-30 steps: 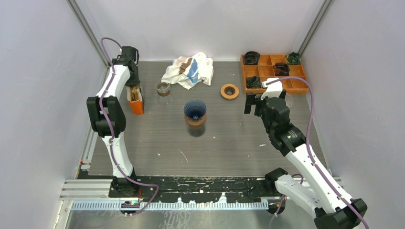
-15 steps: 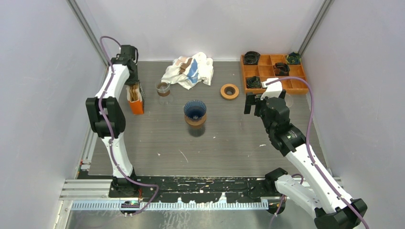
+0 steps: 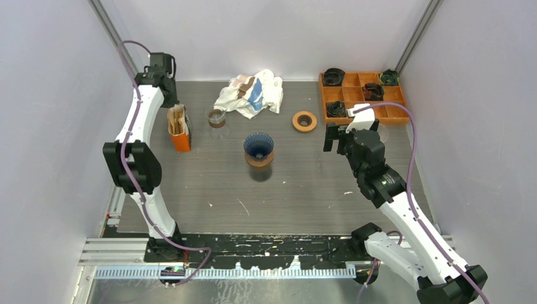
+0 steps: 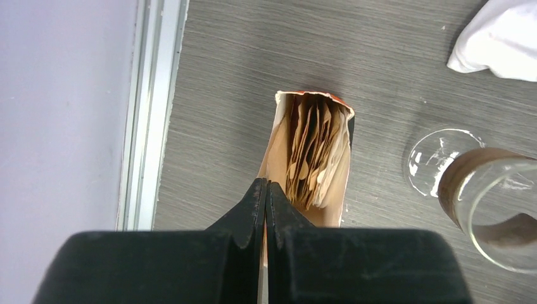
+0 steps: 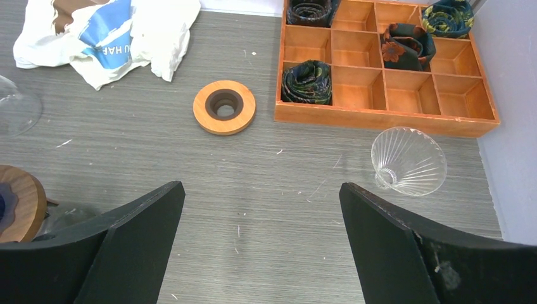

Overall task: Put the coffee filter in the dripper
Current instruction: Pick up the coffee filter from the coffee filter holder.

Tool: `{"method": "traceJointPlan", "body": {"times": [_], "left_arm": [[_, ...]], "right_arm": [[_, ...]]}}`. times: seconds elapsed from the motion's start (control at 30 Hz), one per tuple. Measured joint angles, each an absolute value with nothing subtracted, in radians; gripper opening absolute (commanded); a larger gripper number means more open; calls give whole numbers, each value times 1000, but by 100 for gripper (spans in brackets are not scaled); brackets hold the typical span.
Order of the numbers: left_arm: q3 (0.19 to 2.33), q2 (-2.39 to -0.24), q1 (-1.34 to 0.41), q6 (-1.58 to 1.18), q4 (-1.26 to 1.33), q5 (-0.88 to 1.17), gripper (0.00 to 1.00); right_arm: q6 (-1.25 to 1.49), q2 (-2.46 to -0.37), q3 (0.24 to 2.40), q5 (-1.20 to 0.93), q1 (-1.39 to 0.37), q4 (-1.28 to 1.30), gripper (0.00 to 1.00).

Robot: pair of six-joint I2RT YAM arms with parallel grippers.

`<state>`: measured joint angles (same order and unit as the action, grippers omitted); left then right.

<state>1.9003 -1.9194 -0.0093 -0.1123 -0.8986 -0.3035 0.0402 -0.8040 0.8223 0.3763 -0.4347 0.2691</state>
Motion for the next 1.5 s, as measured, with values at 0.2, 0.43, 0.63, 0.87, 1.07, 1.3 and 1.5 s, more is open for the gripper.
{"method": "traceJointPlan", "body": {"times": [0.2, 0.43, 0.63, 0.87, 1.07, 1.3, 1.5], "left_arm": [[1860, -1807, -11, -128, -904, -302, 0], [1785, -1658, -11, -152, -901, -275, 0], [1722, -1557, -12, -184, -894, -216, 0], [1645, -1411, -22, -247, -860, -121, 0], [1628, -1337, -31, -273, -841, -131, 0], [1616, -1306, -61, -312, -834, -116, 0], [1573, -1235, -158, -386, -815, -78, 0]], "right_arm": [[44, -803, 823, 352, -435, 270, 100], [56, -803, 831, 302, -435, 276, 100], [60, -817, 876, 239, -435, 285, 100], [67, -847, 895, 137, -435, 276, 100], [82, -890, 895, 61, -443, 253, 100], [83, -906, 895, 9, -469, 237, 100], [76, -931, 895, 6, -544, 182, 100]]}}
